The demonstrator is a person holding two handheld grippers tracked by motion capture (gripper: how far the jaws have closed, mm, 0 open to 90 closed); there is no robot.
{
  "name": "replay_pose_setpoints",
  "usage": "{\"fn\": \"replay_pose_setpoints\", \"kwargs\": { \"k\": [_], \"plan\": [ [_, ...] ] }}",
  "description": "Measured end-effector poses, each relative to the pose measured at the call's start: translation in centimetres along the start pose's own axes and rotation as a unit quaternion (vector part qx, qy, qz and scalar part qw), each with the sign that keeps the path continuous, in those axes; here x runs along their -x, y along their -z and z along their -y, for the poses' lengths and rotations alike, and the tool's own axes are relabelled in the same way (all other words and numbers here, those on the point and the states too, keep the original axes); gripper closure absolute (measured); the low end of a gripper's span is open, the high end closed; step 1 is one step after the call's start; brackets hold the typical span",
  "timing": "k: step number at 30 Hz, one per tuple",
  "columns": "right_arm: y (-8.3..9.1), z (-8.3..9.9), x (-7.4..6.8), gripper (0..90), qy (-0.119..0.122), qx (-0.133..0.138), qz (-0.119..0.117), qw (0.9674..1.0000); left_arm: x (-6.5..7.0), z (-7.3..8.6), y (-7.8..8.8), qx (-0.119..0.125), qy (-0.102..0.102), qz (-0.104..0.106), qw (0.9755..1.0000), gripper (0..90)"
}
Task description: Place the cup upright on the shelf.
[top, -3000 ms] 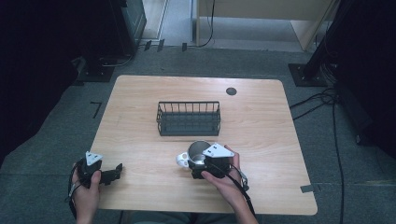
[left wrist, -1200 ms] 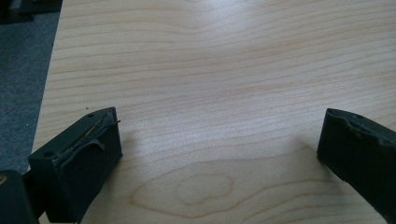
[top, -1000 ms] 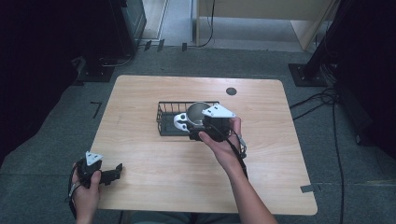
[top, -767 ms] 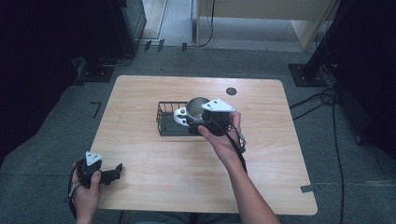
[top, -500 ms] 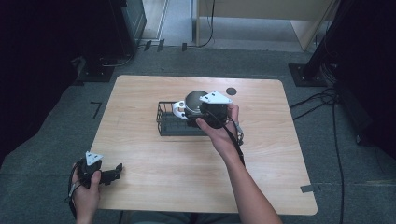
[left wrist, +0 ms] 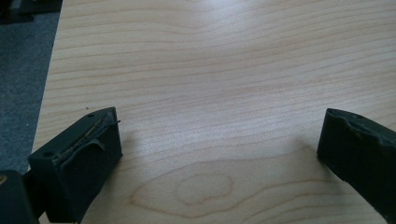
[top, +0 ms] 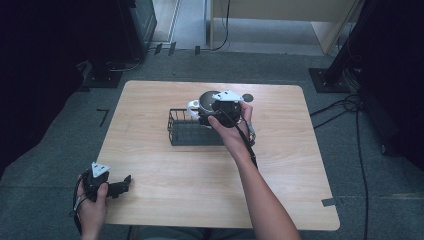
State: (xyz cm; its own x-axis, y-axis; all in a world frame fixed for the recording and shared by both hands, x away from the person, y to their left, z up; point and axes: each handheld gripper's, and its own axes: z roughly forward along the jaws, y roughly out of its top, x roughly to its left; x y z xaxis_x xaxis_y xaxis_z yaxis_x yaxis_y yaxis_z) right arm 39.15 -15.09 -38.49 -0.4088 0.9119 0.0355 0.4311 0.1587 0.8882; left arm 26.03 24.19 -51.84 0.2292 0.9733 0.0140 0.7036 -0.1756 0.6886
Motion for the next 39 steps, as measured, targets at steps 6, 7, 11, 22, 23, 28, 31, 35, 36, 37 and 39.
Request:
{"fn": "replay_pose_setpoints", "kwargs": {
  "k": [6,7,11,22,23,28,31,35,36,37,39],
  "plan": [
    [-0.7,0.4,0.2,6.8,-0.003,-0.005,0.004,1.0,0.0,0.0,0.0,0.0,0.0,0.0,1.0,0.0],
    [-0.9,0.6,0.2,6.9,-0.003,-0.005,0.005,1.0,0.0,0.0,0.0,0.0,0.0,0.0,1.0,0.0],
    [-1.2,0.9,0.3,6.9,-0.005,-0.006,0.007,0.9999,0.0,0.0,0.0,0.0,0.0,0.0,1.0,0.0],
    [-1.8,2.4,0.4,6.8,-0.018,-0.017,0.018,0.9995,0.0,0.0,0.0,0.0,0.0,0.0,1.0,0.0],
    [-1.8,2.4,0.4,6.8,-0.018,-0.017,0.018,0.9995,0.0,0.0,0.0,0.0,0.0,0.0,1.0,0.0],
    [-2.1,3.1,0.5,6.8,-0.023,-0.025,0.035,0.9988,0.0,0.0,0.0,0.0,0.0,0.0,1.0,0.0],
    [-2.2,3.5,0.6,6.8,-0.033,-0.031,0.042,0.9981,0.0,0.0,0.0,0.0,0.0,0.0,1.0,0.0],
    [-2.3,4.1,0.7,6.8,-0.036,-0.036,0.05,0.9974,0.0,0.0,0.0,0.0,0.0,0.0,1.0,0.0],
    [-2.3,4.4,0.7,6.8,-0.036,-0.033,0.048,0.9977,0.0,0.0,0.0,0.0,0.0,0.0,1.0,0.0],
    [-2.3,4.4,0.7,6.8,-0.036,-0.033,0.048,0.9977,0.0,0.0,0.0,0.0,0.0,0.0,1.0,0.0],
    [-2.2,4.4,0.8,6.7,-0.035,-0.031,0.047,0.9978,0.0,0.0,0.0,0.0,0.0,0.0,1.0,0.0]
  ]
}}
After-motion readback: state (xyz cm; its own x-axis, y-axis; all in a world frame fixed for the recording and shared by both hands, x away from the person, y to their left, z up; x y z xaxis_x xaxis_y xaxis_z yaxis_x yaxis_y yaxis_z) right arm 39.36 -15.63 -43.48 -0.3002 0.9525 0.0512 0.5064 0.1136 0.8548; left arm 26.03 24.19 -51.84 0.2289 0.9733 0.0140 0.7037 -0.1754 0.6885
